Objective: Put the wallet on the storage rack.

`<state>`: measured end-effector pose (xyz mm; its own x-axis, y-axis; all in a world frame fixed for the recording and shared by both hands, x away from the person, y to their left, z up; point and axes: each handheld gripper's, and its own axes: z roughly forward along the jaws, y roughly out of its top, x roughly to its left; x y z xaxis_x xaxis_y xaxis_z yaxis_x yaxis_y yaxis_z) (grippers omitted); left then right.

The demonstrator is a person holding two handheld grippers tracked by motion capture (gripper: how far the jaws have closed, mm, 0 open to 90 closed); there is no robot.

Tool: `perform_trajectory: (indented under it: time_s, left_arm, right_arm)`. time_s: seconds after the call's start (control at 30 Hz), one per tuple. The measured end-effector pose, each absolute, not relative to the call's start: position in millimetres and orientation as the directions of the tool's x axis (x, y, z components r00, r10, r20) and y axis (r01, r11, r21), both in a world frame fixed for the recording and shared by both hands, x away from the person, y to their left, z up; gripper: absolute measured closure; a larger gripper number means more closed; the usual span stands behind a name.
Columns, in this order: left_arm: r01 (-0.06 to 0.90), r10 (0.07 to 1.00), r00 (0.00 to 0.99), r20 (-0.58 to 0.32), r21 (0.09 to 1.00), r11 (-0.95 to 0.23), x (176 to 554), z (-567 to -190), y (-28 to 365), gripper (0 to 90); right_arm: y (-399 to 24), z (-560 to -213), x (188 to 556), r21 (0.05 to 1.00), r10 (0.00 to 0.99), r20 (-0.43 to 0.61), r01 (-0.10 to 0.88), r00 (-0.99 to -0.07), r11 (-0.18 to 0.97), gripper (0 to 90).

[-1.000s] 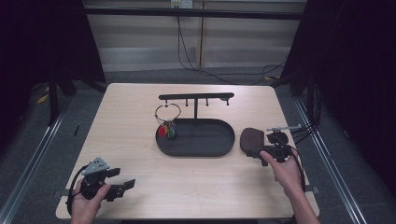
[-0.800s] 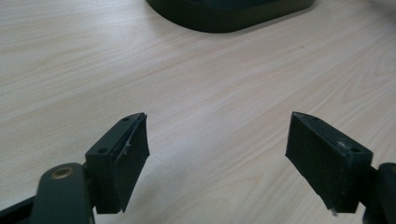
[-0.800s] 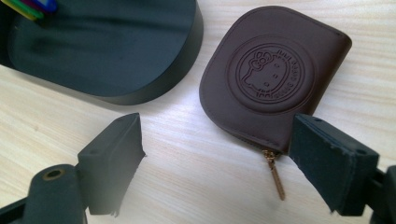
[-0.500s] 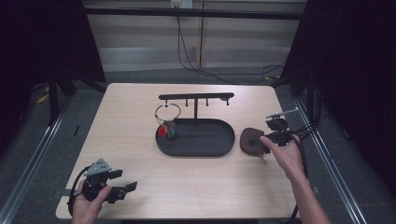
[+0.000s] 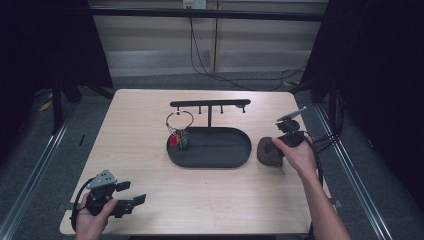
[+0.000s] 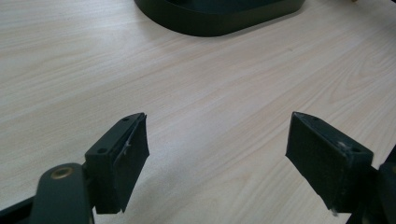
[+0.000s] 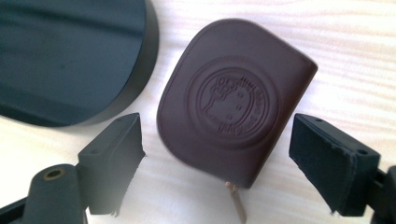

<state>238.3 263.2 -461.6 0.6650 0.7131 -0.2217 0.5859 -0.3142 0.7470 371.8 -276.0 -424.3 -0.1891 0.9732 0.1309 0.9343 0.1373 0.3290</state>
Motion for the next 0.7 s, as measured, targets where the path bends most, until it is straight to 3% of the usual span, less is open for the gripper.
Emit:
perform_trajectory:
  time_s: [0.7]
  left_arm:
    - [0.584, 0.701, 0.674, -0.233, 0.749, -0.312, 240.8, -462.5, 267.0, 21.2]
  right_arm:
    - [-276.1, -454.5, 398.7, 0.218, 0.989, 0.113, 0.974, -0.095, 0.069, 17.9]
